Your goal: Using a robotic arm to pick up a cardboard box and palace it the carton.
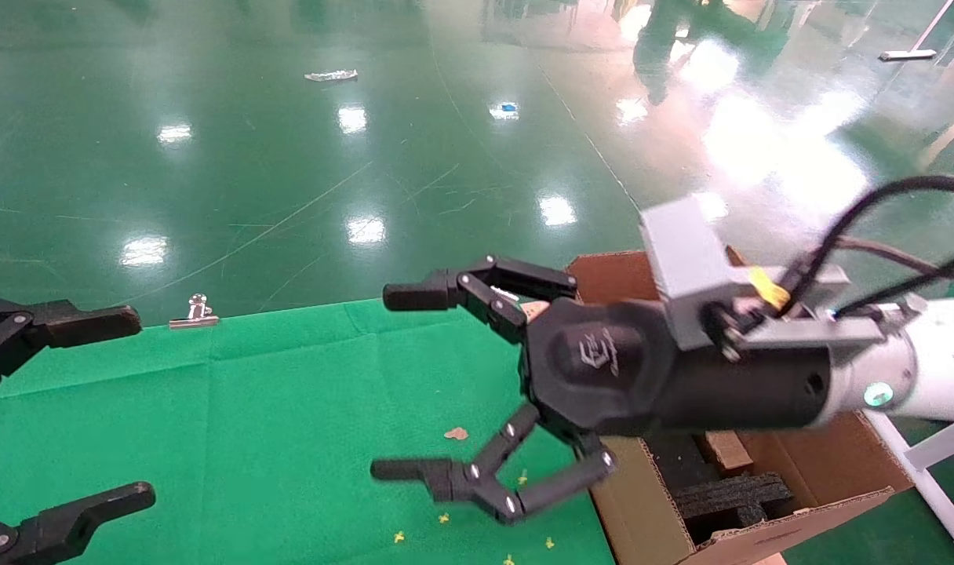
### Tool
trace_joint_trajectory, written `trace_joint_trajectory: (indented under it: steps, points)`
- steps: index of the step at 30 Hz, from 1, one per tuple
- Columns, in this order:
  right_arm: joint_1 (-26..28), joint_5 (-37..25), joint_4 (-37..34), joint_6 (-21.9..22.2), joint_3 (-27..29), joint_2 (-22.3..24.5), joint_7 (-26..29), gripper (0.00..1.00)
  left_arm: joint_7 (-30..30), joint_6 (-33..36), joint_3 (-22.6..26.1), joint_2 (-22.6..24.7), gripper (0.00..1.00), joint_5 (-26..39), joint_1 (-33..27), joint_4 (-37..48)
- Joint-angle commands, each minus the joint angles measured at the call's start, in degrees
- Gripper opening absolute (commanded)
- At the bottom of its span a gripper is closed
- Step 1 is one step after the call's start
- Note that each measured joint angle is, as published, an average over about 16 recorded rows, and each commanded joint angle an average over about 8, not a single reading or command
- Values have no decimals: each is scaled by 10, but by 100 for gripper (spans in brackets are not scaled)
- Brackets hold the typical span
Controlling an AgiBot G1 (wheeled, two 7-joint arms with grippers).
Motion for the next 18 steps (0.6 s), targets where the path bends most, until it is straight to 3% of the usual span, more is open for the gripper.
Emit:
trace_joint_trajectory:
  steps: [1,18]
  points:
    - [-18,8,6,-5,18,-2,-9,100,0,0,0,0,100,0,0,0]
    - [-7,3,3,-2,7,-1,-5,100,0,0,0,0,100,0,0,0]
